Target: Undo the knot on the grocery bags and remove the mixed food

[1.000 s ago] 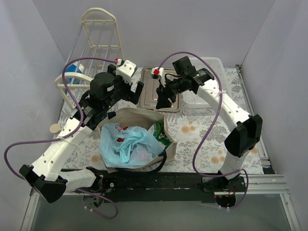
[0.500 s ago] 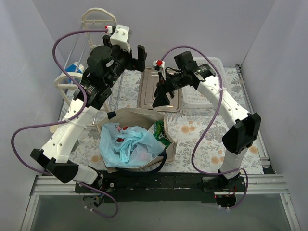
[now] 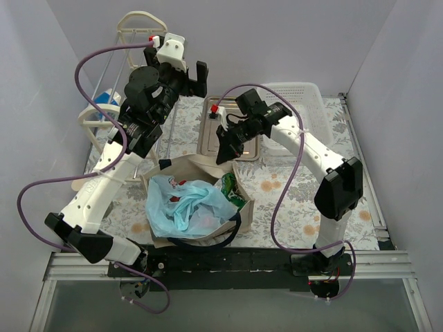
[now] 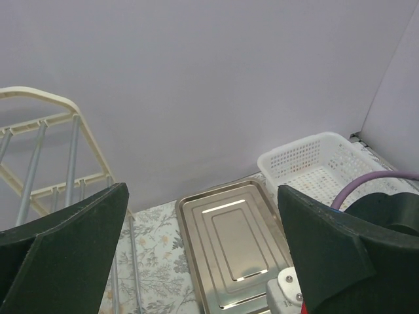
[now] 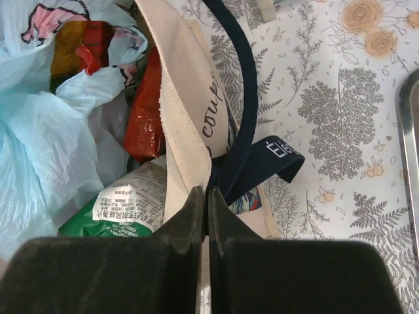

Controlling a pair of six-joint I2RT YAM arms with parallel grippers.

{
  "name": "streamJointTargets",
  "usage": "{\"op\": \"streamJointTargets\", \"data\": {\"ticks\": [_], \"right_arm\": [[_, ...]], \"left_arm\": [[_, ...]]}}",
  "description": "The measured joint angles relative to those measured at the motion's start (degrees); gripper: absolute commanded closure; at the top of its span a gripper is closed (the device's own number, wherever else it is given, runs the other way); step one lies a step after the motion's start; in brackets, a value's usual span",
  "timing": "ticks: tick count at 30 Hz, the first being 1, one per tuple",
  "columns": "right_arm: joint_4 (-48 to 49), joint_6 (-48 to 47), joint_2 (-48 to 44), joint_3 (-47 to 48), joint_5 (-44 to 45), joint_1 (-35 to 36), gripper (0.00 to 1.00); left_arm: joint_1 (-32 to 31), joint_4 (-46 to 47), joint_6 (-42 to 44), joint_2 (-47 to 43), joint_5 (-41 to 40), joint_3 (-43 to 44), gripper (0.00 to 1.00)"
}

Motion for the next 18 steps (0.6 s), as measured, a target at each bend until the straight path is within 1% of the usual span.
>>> {"op": "streamJointTargets", "data": {"ticks": [4,8,9,10,12,13,16,18], "right_arm": [[1.3,1.6,-0.3,-0.7,1.5,-1.4,0.99],[1.1,2.1,-0.9,1.1,2.6,-6.3,0.99],[0.9,2.0,-0.9,1.4,3.1,-7.7,0.96],[0.7,1.9,-1.0,1.4,3.5,-9.0,0.72],[0.3,1.2,-1.2,1.7,4.7,-11.1,0.5],[0.1,0.5,-1.4,2.1,5.0,-11.8,0.35],[0.2,-3.0,-2.9,4.0,5.3,-12.8,0.24],[0.4,-5.5,-5.1,5.5,5.3,-11.8,0.21]], "left_arm": [[0.3,1.3,1.1,0.0,-0.3,-0.5,0.02],[0.5,2.3,1.6,0.0,-0.9,-1.3,0.02],[0.6,2.2,1.6,0.0,-0.9,-1.4,0.02],[0.6,2.3,1.7,0.0,-0.9,-1.4,0.02],[0.6,2.4,1.8,0.0,-0.9,-1.4,0.02],[0.6,2.4,1.8,0.0,-0.9,-1.4,0.02],[0.6,2.3,2.0,0.1,-0.9,-1.4,0.02],[0.6,2.3,2.3,0.3,-1.3,-1.3,0.02]]}}
